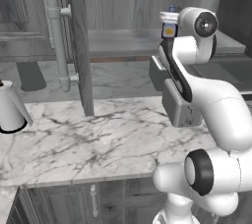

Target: Take 2 condiments from the cabinet and move them on the counter near the stove.Make sure the condiments are lined up with each other, next to each other.

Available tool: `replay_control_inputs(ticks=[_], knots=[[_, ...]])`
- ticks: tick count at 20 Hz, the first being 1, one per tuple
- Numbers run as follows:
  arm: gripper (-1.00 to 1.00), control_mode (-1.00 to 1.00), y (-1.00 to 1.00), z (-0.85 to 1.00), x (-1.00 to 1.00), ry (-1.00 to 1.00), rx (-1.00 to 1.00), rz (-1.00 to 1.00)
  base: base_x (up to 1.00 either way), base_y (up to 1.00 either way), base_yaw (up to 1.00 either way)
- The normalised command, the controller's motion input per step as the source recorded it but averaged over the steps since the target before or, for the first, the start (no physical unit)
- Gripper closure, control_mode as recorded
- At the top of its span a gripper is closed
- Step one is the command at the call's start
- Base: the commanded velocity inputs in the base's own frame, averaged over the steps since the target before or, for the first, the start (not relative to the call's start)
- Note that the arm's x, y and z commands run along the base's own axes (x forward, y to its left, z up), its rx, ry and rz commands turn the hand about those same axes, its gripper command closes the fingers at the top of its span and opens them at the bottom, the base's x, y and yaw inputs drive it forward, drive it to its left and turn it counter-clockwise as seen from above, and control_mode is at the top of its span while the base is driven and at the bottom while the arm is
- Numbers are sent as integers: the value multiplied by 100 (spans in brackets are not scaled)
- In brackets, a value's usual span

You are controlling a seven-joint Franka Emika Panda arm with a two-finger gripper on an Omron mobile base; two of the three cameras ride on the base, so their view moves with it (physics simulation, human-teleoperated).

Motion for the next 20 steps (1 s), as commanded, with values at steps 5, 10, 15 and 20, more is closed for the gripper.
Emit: replay_control_inputs(ticks=[5, 10, 15, 20], knots=[[-100, -100, 0, 0, 24, 0, 0, 0, 0, 0, 0], [-100, -100, 0, 0, 21, 0, 0, 0, 0, 0, 0], [-100, -100, -1, 0, 16, 0, 0, 0, 0, 0, 0], [-100, -100, -4, 0, 22, 0, 0, 0, 0, 0, 0]])
